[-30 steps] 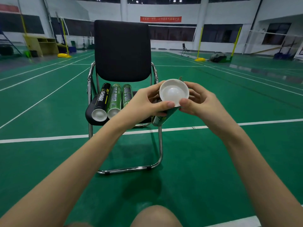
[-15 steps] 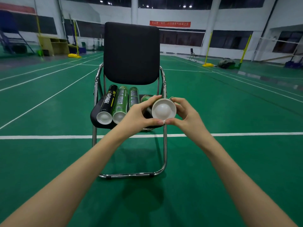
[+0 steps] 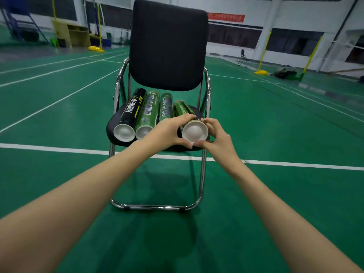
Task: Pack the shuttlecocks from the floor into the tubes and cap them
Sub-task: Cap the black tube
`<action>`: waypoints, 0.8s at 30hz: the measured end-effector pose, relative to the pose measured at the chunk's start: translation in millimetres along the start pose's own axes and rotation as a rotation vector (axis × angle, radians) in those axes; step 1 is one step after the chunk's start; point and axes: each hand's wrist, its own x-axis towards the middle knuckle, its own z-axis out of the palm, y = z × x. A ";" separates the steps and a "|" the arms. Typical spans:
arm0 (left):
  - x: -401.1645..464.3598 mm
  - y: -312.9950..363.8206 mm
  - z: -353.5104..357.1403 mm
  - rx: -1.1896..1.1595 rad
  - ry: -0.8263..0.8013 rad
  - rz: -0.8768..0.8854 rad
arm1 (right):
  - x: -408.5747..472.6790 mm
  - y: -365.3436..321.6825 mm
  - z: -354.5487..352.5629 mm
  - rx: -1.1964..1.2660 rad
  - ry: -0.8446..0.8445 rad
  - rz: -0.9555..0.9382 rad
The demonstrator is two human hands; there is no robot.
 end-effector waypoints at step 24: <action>23.0 -63.0 42.4 0.598 -0.064 -0.114 | 48.0 69.9 41.3 0.252 0.116 0.205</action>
